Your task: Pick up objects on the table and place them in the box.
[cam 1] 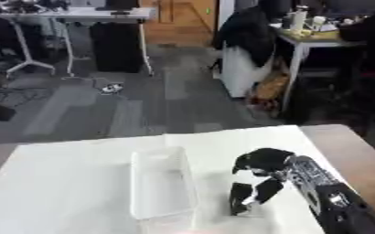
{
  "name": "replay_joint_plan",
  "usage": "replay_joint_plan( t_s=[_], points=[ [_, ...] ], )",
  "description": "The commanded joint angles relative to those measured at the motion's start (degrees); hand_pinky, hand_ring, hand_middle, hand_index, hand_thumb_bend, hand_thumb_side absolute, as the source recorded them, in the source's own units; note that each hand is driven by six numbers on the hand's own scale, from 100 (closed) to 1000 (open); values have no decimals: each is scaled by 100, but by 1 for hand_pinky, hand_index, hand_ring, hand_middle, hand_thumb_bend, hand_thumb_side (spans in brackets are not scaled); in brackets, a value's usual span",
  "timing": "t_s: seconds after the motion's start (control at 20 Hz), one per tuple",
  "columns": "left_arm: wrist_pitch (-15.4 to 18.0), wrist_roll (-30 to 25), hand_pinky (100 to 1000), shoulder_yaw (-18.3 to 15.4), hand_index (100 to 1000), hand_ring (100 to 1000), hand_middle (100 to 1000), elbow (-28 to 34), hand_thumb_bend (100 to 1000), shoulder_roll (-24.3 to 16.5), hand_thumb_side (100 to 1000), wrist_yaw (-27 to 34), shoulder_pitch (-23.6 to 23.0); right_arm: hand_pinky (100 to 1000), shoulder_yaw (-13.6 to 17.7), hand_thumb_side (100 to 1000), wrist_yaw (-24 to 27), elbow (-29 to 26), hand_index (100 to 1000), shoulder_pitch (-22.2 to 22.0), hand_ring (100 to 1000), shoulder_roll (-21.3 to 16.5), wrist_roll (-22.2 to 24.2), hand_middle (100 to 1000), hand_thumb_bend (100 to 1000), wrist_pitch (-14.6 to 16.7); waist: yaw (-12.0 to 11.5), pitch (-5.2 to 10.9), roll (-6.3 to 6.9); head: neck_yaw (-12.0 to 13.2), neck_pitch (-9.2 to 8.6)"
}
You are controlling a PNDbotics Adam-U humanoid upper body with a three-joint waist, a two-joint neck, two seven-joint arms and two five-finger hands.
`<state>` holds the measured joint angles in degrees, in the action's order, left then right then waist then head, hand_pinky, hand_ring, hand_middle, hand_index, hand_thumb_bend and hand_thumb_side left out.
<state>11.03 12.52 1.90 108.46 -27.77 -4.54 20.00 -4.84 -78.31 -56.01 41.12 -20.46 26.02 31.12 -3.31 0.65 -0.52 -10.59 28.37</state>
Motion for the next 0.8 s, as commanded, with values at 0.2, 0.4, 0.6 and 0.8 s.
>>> replay_joint_plan(
  t_s=[0.2, 0.4, 0.6, 0.8],
  points=[
    [8, 4, 588, -44, 861, 603, 741, 81, 154, -139, 1000, 10, 76, 799, -12, 1000, 1, 211, 889, 69, 779, -231, 224, 820, 864, 193, 11, 57, 3, 27, -56],
    [9, 2, 588, -43, 861, 603, 741, 81, 154, -137, 1000, 12, 76, 795, -6, 1000, -21, 289, 885, 75, 775, -212, 232, 816, 858, 204, 8, 54, 6, 22, -55],
    [9, -1, 588, -40, 861, 603, 741, 81, 154, -132, 1000, 14, 80, 789, 19, 1000, -70, 290, 872, 84, 767, -138, 27, 805, 853, 142, 2, 54, 11, 23, -60],
    [9, -1, 588, -39, 861, 603, 741, 81, 154, -122, 1000, 16, 86, 783, 35, 1000, -187, 355, 860, 97, 759, -23, -173, 794, 849, 81, -8, 52, 16, 19, -67]
  ],
)
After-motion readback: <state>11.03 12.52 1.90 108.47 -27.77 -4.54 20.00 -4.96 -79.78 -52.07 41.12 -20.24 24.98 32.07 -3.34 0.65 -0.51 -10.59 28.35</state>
